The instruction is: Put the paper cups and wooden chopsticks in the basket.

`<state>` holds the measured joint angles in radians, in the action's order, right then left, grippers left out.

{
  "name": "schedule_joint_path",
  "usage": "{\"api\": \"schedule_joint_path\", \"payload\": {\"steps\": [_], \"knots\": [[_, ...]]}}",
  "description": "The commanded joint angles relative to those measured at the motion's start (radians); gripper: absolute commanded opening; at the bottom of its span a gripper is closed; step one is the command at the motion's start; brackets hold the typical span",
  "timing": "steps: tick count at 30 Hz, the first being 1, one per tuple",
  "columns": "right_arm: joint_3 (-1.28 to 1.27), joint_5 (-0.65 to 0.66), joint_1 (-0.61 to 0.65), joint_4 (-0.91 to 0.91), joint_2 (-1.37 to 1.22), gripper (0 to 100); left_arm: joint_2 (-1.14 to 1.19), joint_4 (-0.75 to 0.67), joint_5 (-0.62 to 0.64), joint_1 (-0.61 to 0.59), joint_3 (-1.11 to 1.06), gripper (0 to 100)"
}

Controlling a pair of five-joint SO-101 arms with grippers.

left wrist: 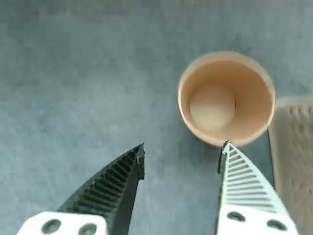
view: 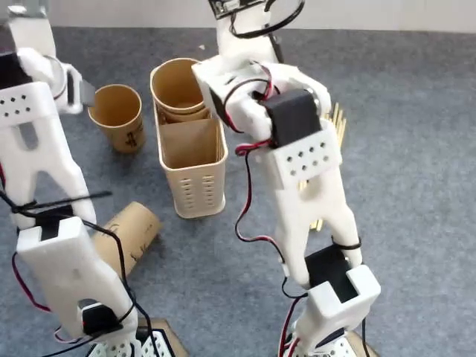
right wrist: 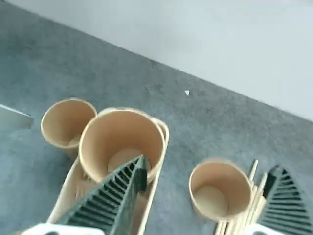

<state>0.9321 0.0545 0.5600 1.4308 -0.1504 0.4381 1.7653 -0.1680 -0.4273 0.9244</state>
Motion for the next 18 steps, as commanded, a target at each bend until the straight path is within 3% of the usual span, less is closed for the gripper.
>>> {"api": "schedule_joint_path", "payload": {"steps": [1,4,12,18], "knots": [[0.094,0.04,0.004,0.163,0.013,36.8,-0.139,0.009,-0.101,-0.036,-0.259,26],[0.13,0.083,0.004,0.326,0.013,36.8,-0.334,0.009,-0.239,-0.064,-0.539,26],[-0.059,0.078,-0.047,0.337,0.16,36.8,-1.118,0.005,-0.643,-0.168,-1.185,26],[-0.444,0.083,-0.047,0.32,0.395,36.8,-1.593,-0.344,-0.885,-0.334,-1.797,27]]}}
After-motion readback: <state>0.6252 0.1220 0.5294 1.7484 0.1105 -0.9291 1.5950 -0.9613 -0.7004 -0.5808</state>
